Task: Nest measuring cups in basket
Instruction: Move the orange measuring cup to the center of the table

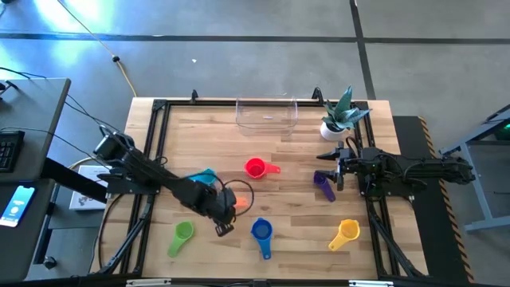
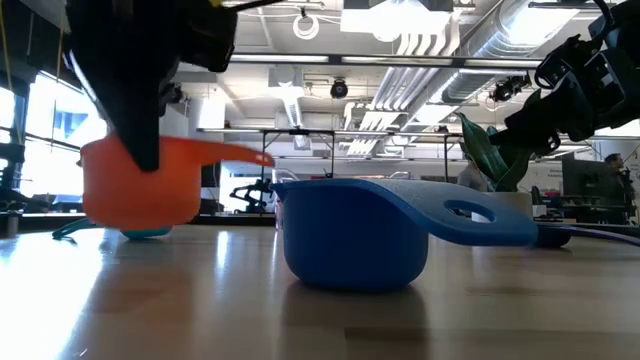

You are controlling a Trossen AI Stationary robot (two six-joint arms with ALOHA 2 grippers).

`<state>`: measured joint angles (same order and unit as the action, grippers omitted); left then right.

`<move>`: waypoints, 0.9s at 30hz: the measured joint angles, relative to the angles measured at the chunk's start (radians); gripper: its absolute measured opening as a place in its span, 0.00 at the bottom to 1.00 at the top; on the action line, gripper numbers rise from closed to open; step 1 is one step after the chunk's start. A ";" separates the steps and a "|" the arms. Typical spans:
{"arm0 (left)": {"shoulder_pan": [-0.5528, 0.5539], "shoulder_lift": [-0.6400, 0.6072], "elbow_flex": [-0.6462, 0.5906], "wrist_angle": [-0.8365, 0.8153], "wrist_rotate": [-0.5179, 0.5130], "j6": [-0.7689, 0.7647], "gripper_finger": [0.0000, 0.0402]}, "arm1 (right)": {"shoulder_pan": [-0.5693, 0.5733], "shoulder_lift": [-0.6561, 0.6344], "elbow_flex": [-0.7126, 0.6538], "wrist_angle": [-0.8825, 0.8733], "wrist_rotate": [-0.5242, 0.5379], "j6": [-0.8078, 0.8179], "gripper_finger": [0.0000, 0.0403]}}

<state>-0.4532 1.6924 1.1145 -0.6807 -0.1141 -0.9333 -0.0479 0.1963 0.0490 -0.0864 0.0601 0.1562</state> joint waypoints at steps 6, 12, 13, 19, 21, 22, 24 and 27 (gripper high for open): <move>-0.008 0.061 0.001 0.000 0.024 0.003 0.02 | 0.000 0.000 0.000 0.000 0.000 0.000 0.68; -0.006 0.067 0.002 0.000 0.028 0.003 0.02 | 0.000 0.000 0.000 0.000 0.000 0.000 0.68; -0.005 0.067 0.002 0.000 0.029 0.003 0.02 | 0.000 0.000 0.000 0.000 0.000 0.000 0.68; -0.005 0.069 0.001 0.000 0.034 0.006 0.04 | 0.000 0.000 0.000 0.000 0.000 0.000 0.68; -0.005 0.071 -0.001 0.006 0.041 0.035 0.06 | 0.000 0.000 0.000 0.000 0.000 0.000 0.68; -0.005 0.072 -0.001 0.014 0.048 0.055 0.07 | 0.000 0.000 0.000 0.000 0.000 0.000 0.68; -0.005 0.072 -0.001 0.045 0.072 0.084 0.10 | 0.000 0.000 0.000 0.000 0.000 0.000 0.68; -0.004 0.072 -0.001 0.077 0.083 0.089 0.14 | 0.000 0.000 0.000 0.000 0.000 0.000 0.68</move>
<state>-0.4568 1.7641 1.1133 -0.6033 -0.0313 -0.8440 -0.0479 0.1963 0.0494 -0.0864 0.0602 0.1562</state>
